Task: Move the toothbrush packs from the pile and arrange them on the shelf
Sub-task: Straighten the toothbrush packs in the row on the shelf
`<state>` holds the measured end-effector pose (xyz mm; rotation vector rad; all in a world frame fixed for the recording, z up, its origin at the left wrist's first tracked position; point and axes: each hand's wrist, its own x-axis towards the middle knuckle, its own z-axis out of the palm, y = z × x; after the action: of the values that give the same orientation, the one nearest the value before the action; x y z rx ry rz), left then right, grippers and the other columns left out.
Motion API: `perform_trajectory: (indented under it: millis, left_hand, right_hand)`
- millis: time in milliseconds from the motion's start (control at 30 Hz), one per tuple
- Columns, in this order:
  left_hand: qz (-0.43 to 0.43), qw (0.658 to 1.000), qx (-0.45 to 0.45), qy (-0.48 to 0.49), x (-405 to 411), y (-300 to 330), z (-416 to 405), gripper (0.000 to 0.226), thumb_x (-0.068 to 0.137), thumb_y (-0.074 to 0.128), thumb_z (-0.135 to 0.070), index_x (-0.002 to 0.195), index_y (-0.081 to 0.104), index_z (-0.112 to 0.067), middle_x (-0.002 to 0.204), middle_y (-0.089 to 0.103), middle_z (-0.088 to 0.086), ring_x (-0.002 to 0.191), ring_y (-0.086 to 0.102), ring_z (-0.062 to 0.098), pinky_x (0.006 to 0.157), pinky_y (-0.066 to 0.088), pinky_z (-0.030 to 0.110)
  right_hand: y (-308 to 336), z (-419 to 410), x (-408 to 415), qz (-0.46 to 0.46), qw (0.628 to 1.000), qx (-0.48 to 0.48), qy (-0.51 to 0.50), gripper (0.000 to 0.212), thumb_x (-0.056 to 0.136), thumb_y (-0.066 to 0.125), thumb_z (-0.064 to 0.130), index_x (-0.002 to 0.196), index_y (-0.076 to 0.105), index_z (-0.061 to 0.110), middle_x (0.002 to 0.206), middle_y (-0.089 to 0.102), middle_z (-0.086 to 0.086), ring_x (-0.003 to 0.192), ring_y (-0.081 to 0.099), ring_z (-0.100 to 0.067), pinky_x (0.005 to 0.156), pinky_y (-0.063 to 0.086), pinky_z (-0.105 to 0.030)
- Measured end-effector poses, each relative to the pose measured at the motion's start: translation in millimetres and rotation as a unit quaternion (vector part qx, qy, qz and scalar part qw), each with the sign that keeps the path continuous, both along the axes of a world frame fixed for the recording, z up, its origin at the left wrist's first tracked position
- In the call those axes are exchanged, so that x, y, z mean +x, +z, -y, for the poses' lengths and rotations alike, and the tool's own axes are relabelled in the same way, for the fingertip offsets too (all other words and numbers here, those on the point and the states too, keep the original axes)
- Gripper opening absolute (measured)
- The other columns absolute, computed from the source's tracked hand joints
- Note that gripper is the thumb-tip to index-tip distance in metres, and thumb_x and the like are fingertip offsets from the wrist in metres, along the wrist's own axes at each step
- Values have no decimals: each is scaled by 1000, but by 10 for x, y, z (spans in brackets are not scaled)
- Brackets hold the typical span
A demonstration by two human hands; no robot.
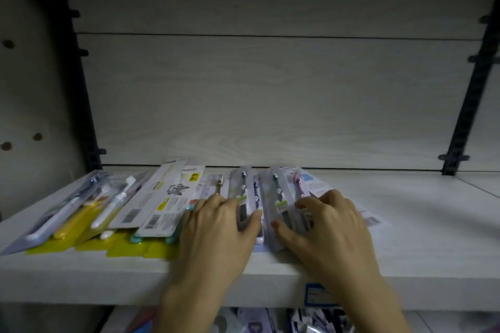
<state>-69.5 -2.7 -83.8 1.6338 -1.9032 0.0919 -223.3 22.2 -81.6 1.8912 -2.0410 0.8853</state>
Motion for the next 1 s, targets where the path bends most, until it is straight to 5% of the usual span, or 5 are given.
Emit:
perform_trajectory:
  millis: [267, 433, 733, 867, 1000]
  left_hand:
    - [-1, 1000, -5, 1, -2, 89, -145, 30, 90, 44, -49, 100, 61, -27, 94, 65, 0, 103, 52, 23, 86, 36, 33]
    - [-20, 1000, -15, -15, 19, 74, -146, 26, 90, 46, -45, 101, 61, -27, 92, 67, 0, 99, 54, 24, 84, 35, 33]
    - [-86, 994, -46, -59, 53, 92, -181, 18, 92, 49, -27, 107, 58, -23, 98, 68, 1, 76, 50, 18, 70, 44, 32]
    - [-145, 984, -49, -88, 56, 131, -157, 27, 87, 58, -8, 113, 64, -13, 110, 65, 8, 94, 59, 25, 75, 47, 34]
    - [-185, 979, -54, -73, 150, 188, -200, 35, 85, 61, -5, 119, 62, -10, 123, 52, 7, 103, 53, 22, 73, 29, 15]
  right_hand:
    - [-102, 24, -29, 30, 995, -84, -38, 23, 65, 56, 41, 66, 72, 25, 73, 50, 1, 73, 48, -24, 62, 35, -29]
    - [-127, -3, -20, 52, 989, -129, -48, 13, 72, 73, 23, 84, 75, 21, 78, 65, -10, 73, 57, -35, 63, 44, -35]
    - [-94, -108, -24, 90, 977, -191, -11, 16, 78, 58, 18, 83, 72, 11, 72, 70, -9, 64, 58, -30, 56, 51, -41]
    - [-54, -226, -5, 150, 966, -212, -6, 11, 78, 66, 10, 86, 72, 6, 78, 72, -12, 70, 64, -31, 63, 55, -47]
    - [3, -389, 24, 181, 954, -238, -12, 9, 79, 67, 9, 82, 68, 1, 75, 69, -15, 69, 64, -33, 62, 54, -51]
